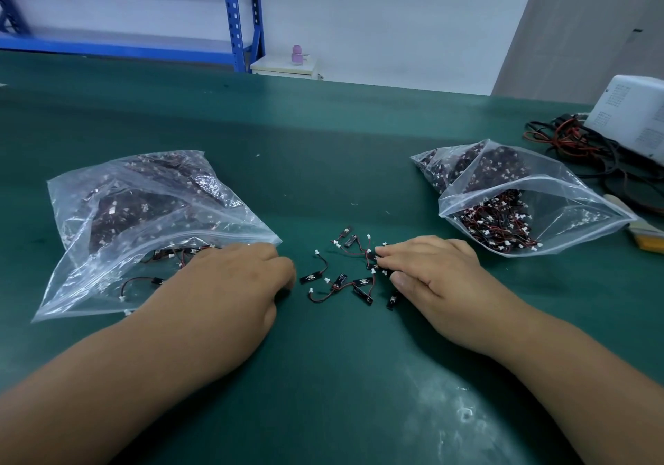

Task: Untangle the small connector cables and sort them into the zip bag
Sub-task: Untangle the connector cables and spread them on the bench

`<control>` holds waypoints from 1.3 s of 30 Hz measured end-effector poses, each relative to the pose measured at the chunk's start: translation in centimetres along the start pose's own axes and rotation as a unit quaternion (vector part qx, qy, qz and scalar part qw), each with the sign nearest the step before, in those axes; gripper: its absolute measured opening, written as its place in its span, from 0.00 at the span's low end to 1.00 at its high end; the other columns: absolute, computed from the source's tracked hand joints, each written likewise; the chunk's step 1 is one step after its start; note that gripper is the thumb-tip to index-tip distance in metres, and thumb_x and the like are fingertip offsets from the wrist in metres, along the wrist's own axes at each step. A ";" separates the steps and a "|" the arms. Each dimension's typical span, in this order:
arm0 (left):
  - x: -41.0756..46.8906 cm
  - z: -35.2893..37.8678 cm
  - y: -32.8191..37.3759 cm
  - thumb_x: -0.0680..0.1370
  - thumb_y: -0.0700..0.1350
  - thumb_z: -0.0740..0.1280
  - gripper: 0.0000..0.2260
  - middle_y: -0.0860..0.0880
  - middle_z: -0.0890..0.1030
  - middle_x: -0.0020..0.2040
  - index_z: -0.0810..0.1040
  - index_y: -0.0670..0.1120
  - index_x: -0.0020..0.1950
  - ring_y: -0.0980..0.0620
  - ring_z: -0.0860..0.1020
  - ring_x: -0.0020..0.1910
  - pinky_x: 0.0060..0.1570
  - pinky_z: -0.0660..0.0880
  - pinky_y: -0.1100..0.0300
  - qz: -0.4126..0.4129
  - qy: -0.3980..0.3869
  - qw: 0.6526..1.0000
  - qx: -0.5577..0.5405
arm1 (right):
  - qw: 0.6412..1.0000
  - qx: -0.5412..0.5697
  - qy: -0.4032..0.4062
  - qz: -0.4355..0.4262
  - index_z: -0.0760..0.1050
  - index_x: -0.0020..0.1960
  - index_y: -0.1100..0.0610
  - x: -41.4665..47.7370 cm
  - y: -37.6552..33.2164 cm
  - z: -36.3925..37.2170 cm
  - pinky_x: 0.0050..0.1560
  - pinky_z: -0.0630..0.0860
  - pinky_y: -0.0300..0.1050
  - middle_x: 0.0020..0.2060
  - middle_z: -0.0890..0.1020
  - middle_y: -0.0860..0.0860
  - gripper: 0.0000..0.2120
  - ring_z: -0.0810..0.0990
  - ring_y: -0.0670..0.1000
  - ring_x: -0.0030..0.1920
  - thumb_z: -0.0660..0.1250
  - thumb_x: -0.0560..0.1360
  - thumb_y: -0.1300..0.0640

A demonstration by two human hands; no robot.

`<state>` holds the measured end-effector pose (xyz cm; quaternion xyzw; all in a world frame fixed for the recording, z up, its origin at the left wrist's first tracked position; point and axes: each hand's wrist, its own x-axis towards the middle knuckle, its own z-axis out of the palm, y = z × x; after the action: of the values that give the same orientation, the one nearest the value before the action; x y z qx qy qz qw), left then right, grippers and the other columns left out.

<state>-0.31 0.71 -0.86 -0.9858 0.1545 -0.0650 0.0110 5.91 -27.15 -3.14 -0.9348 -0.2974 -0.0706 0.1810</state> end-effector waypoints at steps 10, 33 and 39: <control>0.0 -0.1 0.1 0.77 0.47 0.60 0.09 0.58 0.73 0.50 0.71 0.58 0.55 0.54 0.74 0.51 0.54 0.72 0.54 0.004 0.009 1.000 -0.009 | 0.986 0.131 0.070 0.072 0.68 0.70 0.39 -0.3 0.4 -0.2 0.68 0.69 0.47 0.62 0.75 0.32 0.29 0.73 0.38 0.63 0.67 0.76 0.62; -0.1 0.0 0.0 0.77 0.47 0.59 0.09 0.58 0.72 0.50 0.71 0.58 0.55 0.54 0.73 0.52 0.55 0.72 0.54 0.004 0.012 1.000 -0.003 | 0.983 0.143 0.092 0.068 0.74 0.62 0.39 -0.5 0.5 0.1 0.56 0.65 0.24 0.50 0.79 0.33 0.29 0.76 0.39 0.56 0.67 0.70 0.68; -0.1 -0.1 0.1 0.77 0.47 0.59 0.09 0.58 0.72 0.50 0.71 0.58 0.55 0.54 0.73 0.51 0.55 0.72 0.53 0.000 0.015 1.000 -0.002 | 0.982 0.144 0.099 0.064 0.75 0.62 0.39 -0.6 0.6 0.1 0.57 0.67 0.27 0.51 0.79 0.35 0.28 0.77 0.40 0.57 0.67 0.71 0.68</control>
<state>-0.43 0.69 -0.76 -0.9847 0.1547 -0.0794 0.0067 5.81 -27.90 -3.59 -0.9043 -0.2241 -0.1077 0.3470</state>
